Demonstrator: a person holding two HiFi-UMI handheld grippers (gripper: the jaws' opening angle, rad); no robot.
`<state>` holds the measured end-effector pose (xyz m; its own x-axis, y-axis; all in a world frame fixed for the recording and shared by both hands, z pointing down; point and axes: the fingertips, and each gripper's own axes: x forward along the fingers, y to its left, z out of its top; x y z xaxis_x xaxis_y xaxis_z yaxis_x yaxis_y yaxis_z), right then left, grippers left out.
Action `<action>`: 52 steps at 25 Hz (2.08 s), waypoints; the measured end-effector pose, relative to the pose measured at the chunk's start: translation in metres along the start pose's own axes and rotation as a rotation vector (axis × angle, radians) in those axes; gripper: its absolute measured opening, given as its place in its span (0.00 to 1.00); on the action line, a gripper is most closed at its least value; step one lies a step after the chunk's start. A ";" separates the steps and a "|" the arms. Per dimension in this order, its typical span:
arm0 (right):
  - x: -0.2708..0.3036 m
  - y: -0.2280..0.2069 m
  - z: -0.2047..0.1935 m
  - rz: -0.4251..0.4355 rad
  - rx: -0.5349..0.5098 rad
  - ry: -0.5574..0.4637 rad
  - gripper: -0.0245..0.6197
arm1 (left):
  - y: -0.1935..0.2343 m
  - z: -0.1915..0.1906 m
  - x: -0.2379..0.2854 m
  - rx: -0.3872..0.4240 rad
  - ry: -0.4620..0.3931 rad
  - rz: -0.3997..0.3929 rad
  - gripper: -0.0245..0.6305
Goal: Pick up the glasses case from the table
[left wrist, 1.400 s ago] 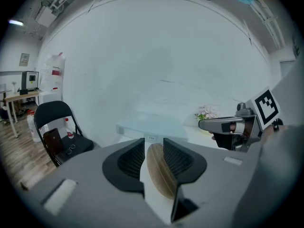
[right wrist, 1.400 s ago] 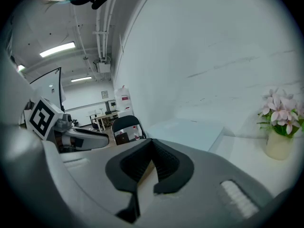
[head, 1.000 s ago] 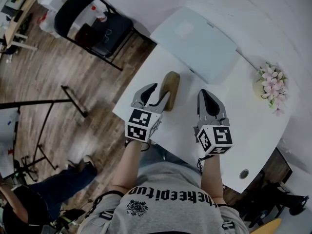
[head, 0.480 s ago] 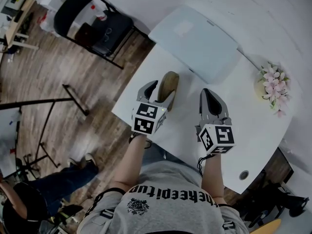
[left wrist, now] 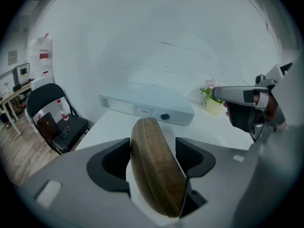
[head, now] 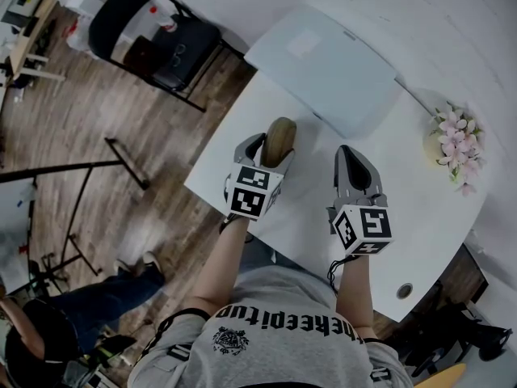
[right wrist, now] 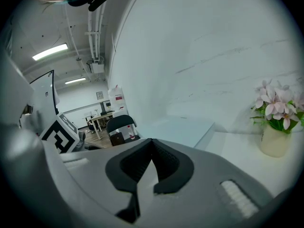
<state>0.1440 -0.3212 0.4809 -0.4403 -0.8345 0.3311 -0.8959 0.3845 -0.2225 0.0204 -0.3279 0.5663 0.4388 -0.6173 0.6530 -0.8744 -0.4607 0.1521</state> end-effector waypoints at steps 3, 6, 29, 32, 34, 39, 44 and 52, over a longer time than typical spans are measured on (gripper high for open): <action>0.000 -0.003 0.000 -0.003 0.000 0.001 0.04 | 0.000 -0.004 0.004 -0.005 0.018 0.005 0.51; 0.000 -0.005 -0.001 -0.006 0.007 0.003 0.04 | 0.000 -0.005 0.007 -0.010 0.024 0.010 0.52; -0.006 -0.002 0.005 -0.018 -0.014 -0.009 0.04 | 0.002 0.000 -0.001 -0.036 -0.018 0.033 0.50; -0.008 0.004 0.006 -0.013 -0.020 -0.016 0.04 | 0.003 0.007 -0.010 -0.034 -0.055 0.029 0.50; -0.009 0.007 0.007 -0.010 -0.025 -0.019 0.04 | 0.004 0.011 -0.017 -0.050 -0.084 0.027 0.50; -0.014 0.018 0.009 0.000 -0.040 -0.028 0.04 | 0.008 0.019 -0.036 -0.086 -0.139 0.031 0.50; -0.020 0.032 0.011 0.010 -0.056 -0.042 0.04 | 0.008 0.027 -0.056 -0.065 -0.196 0.040 0.50; -0.035 0.053 0.012 0.015 -0.085 -0.060 0.04 | 0.004 0.034 -0.092 -0.056 -0.283 0.041 0.50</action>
<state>0.1130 -0.2766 0.4462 -0.4516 -0.8498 0.2718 -0.8922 0.4271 -0.1470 -0.0167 -0.2948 0.4817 0.4365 -0.7916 0.4275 -0.8991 -0.4007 0.1760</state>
